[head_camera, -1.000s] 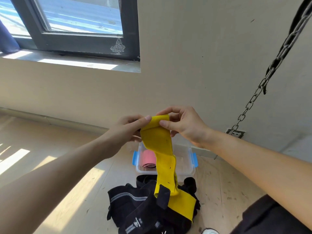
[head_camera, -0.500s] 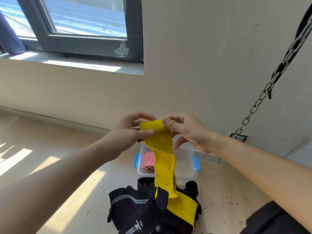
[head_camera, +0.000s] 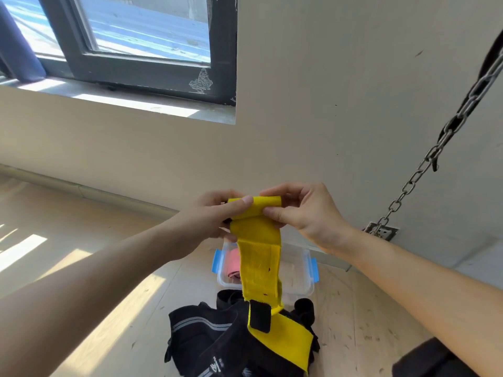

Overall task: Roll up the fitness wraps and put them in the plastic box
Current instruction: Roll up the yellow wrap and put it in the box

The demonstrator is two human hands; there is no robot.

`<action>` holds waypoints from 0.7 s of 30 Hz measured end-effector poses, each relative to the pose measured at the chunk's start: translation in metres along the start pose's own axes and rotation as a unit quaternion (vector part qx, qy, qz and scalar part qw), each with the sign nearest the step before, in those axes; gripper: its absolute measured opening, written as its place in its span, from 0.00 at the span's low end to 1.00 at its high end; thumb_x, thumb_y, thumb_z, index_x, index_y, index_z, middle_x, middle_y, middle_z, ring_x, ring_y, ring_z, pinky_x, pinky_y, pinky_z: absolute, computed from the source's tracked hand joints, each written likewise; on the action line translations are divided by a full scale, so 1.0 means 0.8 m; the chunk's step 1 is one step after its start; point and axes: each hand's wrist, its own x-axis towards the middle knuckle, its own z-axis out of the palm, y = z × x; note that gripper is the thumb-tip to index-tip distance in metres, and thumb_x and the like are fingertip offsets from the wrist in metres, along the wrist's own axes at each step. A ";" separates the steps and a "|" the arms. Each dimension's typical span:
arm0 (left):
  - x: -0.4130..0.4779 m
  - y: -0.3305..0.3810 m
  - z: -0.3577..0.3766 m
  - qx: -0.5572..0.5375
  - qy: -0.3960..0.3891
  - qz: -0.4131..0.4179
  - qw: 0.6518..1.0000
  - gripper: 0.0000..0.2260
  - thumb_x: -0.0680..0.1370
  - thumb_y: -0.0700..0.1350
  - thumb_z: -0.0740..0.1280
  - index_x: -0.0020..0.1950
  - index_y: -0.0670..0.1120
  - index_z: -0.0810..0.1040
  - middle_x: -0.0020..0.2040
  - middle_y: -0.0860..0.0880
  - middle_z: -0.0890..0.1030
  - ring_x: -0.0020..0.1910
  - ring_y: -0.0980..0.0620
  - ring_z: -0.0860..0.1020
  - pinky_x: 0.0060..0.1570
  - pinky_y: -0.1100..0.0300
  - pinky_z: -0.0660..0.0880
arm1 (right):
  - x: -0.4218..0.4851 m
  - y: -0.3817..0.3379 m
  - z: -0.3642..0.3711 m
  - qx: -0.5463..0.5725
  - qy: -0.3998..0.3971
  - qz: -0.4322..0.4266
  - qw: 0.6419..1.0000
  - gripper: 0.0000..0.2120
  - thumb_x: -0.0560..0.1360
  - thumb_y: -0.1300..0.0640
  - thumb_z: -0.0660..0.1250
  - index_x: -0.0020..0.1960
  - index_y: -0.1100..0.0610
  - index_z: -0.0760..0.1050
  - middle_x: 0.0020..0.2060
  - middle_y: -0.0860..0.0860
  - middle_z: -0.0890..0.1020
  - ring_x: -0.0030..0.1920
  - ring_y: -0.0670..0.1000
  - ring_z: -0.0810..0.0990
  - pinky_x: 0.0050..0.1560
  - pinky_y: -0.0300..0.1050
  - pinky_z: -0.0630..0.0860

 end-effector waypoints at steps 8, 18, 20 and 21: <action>-0.003 -0.001 -0.004 -0.009 0.019 0.020 1.000 0.20 0.71 0.52 0.73 0.62 0.46 0.81 0.51 0.45 0.84 0.47 0.50 0.84 0.43 0.60 0.79 | 0.001 -0.001 -0.002 -0.088 -0.015 0.004 0.996 0.19 0.69 0.62 0.79 0.59 0.54 0.82 0.50 0.51 0.85 0.50 0.48 0.84 0.46 0.43 0.83; -0.005 -0.001 0.001 -0.005 0.080 0.122 0.989 0.16 0.73 0.37 0.76 0.59 0.47 0.81 0.49 0.45 0.85 0.48 0.47 0.85 0.47 0.55 0.83 | 0.000 -0.014 -0.002 0.048 -0.075 0.109 0.990 0.20 0.73 0.47 0.68 0.59 0.58 0.80 0.50 0.56 0.86 0.51 0.53 0.86 0.46 0.50 0.85; -0.006 -0.002 -0.002 -0.009 0.079 0.132 0.988 0.19 0.70 0.40 0.77 0.61 0.46 0.80 0.50 0.46 0.85 0.48 0.48 0.85 0.46 0.56 0.83 | 0.000 -0.016 -0.003 0.038 -0.077 0.092 0.992 0.18 0.73 0.51 0.69 0.59 0.60 0.80 0.50 0.57 0.86 0.50 0.54 0.87 0.44 0.49 0.85; -0.005 -0.002 -0.003 -0.006 0.077 0.133 0.988 0.21 0.69 0.41 0.77 0.62 0.46 0.80 0.51 0.47 0.85 0.47 0.49 0.85 0.44 0.58 0.82 | 0.001 -0.016 -0.003 0.038 -0.075 0.084 0.993 0.18 0.74 0.53 0.69 0.60 0.61 0.79 0.50 0.57 0.87 0.49 0.54 0.87 0.43 0.48 0.85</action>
